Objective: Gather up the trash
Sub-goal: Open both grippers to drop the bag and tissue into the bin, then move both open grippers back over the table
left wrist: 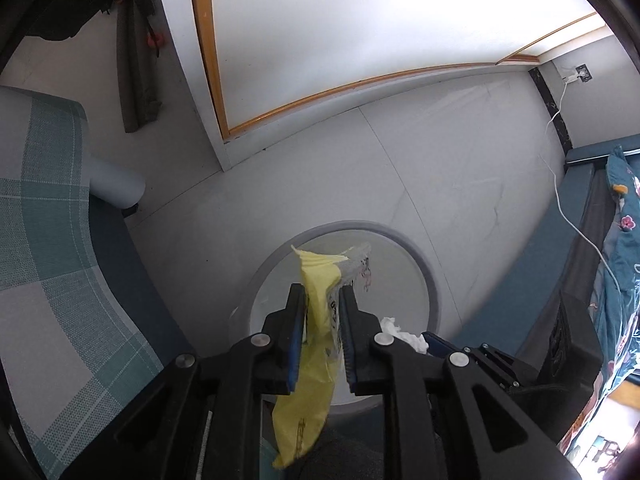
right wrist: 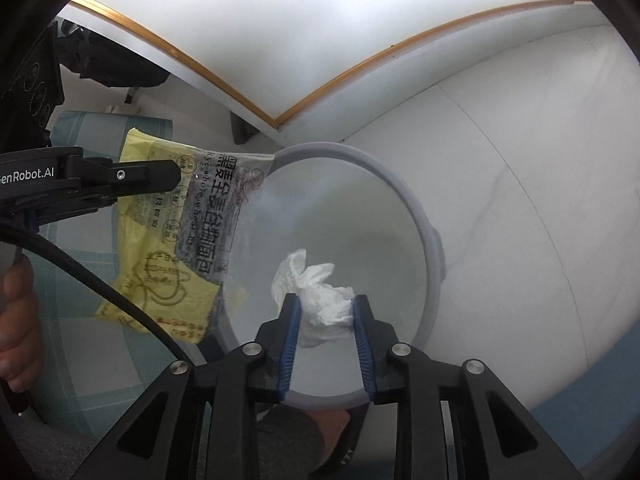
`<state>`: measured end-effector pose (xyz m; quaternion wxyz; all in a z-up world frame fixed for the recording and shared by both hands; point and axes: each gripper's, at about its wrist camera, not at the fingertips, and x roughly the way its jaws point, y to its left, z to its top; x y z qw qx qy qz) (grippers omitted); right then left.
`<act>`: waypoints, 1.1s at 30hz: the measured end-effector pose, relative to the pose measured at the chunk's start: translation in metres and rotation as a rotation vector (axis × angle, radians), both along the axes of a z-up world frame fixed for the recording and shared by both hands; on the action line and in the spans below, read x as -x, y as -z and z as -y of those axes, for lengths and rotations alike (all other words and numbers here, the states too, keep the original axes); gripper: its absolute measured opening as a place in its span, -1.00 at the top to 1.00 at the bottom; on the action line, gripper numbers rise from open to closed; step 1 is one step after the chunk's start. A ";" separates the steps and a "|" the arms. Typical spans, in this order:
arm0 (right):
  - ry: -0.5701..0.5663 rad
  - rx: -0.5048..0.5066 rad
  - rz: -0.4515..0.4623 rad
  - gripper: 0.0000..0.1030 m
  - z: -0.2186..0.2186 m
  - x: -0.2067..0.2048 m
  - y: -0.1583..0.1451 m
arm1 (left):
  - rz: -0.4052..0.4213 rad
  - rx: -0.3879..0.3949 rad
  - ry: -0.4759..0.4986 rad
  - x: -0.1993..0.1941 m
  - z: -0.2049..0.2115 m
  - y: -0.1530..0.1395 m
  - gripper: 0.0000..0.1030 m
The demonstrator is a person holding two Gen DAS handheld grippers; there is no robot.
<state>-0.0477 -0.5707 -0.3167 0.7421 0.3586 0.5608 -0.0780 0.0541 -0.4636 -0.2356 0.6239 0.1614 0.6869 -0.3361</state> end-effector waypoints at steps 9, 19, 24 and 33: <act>0.010 0.010 0.003 0.19 0.009 0.020 0.012 | 0.020 -0.009 0.038 0.009 0.001 -0.005 0.13; 0.068 0.082 0.042 -0.03 0.028 0.047 -0.027 | 0.184 0.023 0.046 0.014 -0.011 -0.047 -0.29; 0.109 0.123 0.097 -0.15 0.034 0.051 -0.059 | 0.266 0.053 0.032 0.017 -0.022 -0.076 -0.30; 0.117 0.300 0.173 -0.24 0.026 0.058 -0.134 | 0.403 0.147 -0.074 0.016 -0.067 -0.136 -0.33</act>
